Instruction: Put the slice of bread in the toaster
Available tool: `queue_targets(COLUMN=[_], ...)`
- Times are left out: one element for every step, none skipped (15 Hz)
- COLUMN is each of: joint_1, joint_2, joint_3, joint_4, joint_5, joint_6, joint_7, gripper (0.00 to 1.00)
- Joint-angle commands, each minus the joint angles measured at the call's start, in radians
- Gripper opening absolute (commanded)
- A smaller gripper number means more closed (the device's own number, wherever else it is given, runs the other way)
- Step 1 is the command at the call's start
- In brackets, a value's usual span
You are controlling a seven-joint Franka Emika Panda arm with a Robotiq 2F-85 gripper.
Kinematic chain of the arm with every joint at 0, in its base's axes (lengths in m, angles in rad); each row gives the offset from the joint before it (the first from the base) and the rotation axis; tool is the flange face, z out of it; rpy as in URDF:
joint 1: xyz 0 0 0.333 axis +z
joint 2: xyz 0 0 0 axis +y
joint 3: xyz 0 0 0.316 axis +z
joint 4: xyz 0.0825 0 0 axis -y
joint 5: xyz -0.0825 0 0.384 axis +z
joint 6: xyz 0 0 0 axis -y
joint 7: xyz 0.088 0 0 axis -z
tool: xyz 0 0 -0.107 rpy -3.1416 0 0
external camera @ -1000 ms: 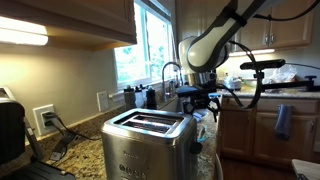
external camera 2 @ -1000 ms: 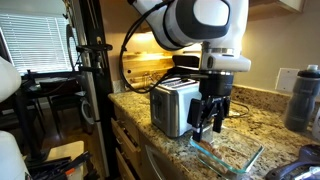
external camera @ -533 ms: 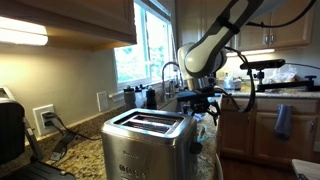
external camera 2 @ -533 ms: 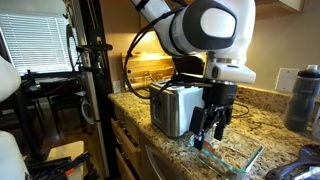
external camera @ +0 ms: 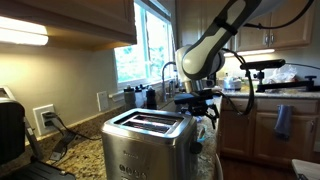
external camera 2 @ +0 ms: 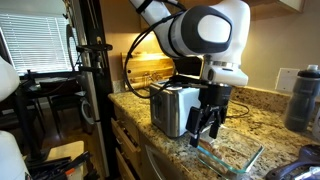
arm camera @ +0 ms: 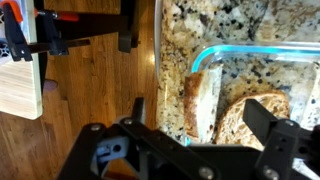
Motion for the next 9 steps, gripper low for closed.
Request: queue_targets(joint_1=[0.027, 0.029, 0.031, 0.032, 0.033, 0.035, 0.035, 0.035, 0.035], joint_2=[-0.023, -0.023, -0.023, -0.023, -0.023, -0.021, -0.017, -0.015, -0.013], joint_3=[-0.018, -0.019, -0.019, -0.020, -0.020, -0.019, -0.021, -0.022, -0.024], joint_4=[-0.028, -0.031, -0.031, -0.033, -0.034, -0.033, -0.031, -0.030, -0.029], joint_5=[0.026, 0.023, 0.023, 0.022, 0.021, 0.022, 0.018, 0.014, 0.009], joint_6=[0.003, 0.005, 0.004, 0.004, 0.005, 0.005, 0.006, 0.008, 0.011], joint_7=[-0.003, 0.003, 0.003, 0.006, 0.007, 0.009, 0.014, 0.020, 0.026], gripper=[1.00, 1.00, 1.00, 1.00, 1.00, 1.00, 1.00, 1.00, 1.00])
